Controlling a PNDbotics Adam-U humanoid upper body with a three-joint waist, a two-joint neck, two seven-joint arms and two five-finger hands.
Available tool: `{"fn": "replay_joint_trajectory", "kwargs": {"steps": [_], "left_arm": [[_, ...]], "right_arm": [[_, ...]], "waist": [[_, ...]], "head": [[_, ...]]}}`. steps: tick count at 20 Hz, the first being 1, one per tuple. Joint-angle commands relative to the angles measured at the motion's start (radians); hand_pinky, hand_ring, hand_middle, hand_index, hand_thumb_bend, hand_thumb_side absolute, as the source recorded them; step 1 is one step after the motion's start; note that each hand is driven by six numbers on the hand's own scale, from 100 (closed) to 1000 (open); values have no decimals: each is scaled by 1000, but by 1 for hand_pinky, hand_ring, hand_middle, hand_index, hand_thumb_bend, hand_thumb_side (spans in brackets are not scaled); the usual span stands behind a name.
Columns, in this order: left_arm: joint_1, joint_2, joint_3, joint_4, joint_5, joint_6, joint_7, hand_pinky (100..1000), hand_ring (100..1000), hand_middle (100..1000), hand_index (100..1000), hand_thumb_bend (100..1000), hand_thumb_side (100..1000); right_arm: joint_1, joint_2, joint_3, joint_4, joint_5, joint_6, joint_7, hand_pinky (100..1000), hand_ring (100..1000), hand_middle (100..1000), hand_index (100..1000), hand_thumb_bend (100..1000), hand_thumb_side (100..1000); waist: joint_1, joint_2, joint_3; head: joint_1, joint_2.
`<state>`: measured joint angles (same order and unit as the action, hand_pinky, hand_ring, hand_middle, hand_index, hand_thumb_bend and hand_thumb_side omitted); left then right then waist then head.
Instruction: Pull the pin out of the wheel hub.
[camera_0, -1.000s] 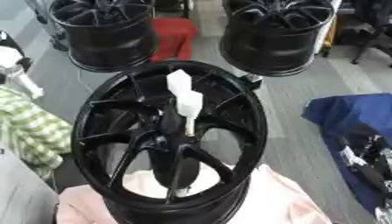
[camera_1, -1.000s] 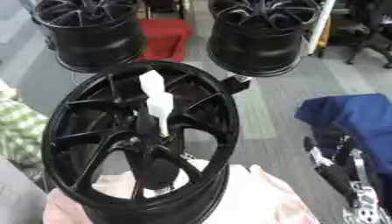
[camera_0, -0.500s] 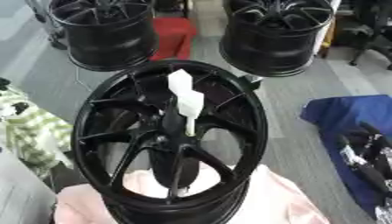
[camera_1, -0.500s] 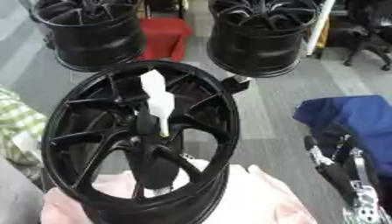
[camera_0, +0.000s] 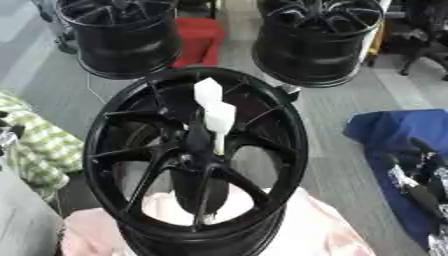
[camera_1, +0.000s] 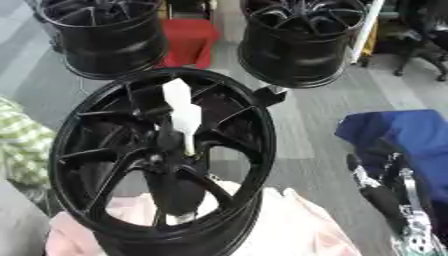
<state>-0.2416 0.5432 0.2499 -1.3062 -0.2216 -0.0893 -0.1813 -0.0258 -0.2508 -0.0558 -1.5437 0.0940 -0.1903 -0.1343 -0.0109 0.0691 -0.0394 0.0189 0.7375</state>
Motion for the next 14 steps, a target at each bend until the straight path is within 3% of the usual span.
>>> {"fn": "replay_joint_trajectory", "kwargs": {"steps": [1,10,14], "left_arm": [[16,-62,53,-113,63,17,9,704,681,618,764,303,440],[98,-288,149,-361,214,136,9,704,683,618,755,279,453],[133,-349,153,-451,224,209,2,698,673,609,748,268,453]], "right_arm": [[-11,-8,-6,-10,-2,-2,0,564,699,738,925,424,459],[-15,0,-7,-12,-6,-3,0,564,699,738,926,426,458],[-15,1,-6,-13,-7,-3,1,564,699,738,926,426,458]], "waist": [[0,-4,2],[-15,5,9],[-21,7,9]], "head": [[6,4],[17,4],[16,2]]}}
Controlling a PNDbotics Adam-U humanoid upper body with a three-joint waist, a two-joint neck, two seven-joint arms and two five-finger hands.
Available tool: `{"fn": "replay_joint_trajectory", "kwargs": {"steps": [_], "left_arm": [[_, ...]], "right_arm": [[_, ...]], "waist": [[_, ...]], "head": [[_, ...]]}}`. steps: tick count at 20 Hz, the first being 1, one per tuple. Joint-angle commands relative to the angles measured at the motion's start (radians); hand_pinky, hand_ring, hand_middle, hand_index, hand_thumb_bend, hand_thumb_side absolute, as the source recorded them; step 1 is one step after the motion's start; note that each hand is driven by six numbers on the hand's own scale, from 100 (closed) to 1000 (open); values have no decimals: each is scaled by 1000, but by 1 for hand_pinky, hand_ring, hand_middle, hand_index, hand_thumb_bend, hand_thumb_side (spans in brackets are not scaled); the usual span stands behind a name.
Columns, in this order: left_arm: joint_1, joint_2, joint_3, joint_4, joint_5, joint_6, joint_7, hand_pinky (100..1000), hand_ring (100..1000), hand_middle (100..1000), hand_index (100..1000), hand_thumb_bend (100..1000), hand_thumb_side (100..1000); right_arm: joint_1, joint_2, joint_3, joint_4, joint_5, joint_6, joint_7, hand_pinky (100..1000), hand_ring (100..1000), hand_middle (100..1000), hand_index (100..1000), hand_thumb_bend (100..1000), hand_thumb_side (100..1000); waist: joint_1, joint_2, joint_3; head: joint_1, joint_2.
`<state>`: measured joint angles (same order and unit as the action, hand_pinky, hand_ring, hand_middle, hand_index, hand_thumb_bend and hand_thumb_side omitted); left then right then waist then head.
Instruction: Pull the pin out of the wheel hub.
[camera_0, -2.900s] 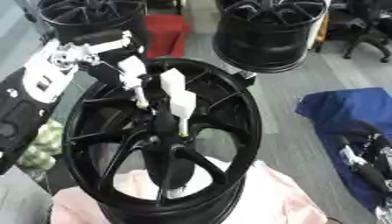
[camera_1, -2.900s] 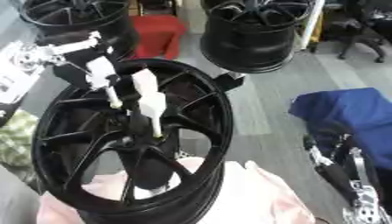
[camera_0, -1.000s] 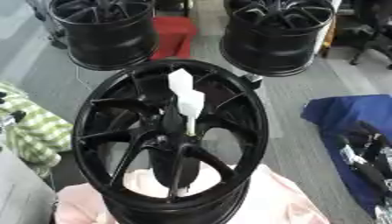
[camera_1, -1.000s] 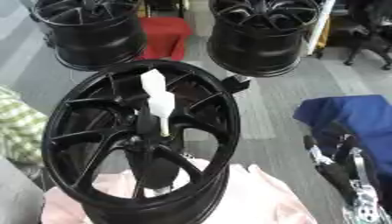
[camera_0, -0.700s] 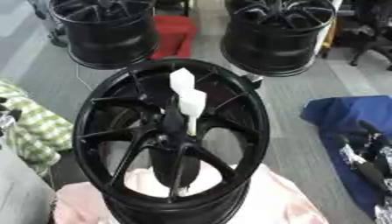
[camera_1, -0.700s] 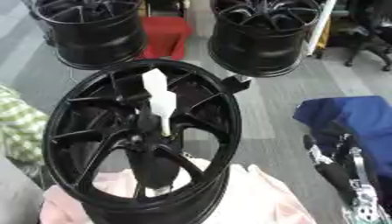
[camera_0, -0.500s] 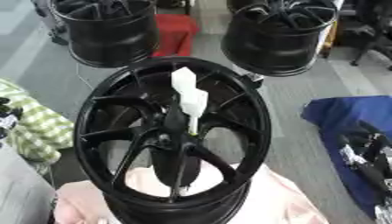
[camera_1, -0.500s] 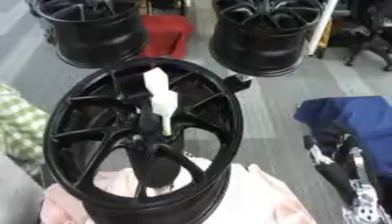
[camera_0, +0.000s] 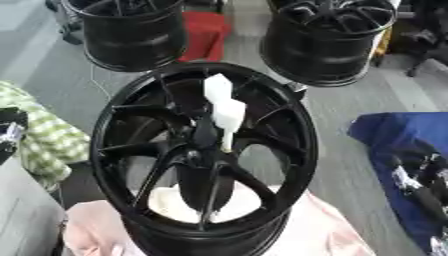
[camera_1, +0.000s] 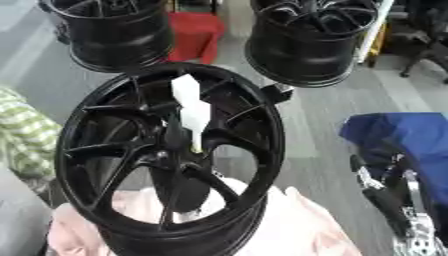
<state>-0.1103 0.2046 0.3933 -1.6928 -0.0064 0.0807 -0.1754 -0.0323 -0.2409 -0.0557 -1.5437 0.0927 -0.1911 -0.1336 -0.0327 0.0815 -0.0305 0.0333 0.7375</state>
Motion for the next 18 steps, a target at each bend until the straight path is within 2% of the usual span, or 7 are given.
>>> {"fn": "replay_joint_trajectory", "kwargs": {"steps": [1,7,18], "left_arm": [[5,-13,7,-77,6,58,-5,697,672,608,748,267,451],[6,-25,-4,-147,1,151,1,693,664,600,743,264,452],[9,-29,-12,-166,-7,170,-11,692,659,593,740,264,458]], "right_arm": [[-9,-9,-7,-13,-6,-3,0,564,699,738,926,426,458],[-9,-8,-6,-13,-7,-3,1,564,699,738,926,426,457],[-10,-9,-6,-13,-7,-3,1,563,699,738,926,428,456]], "waist": [[0,-4,1],[-5,-2,5],[-6,0,5]], "head": [[2,2],[5,0],[14,1]]}}
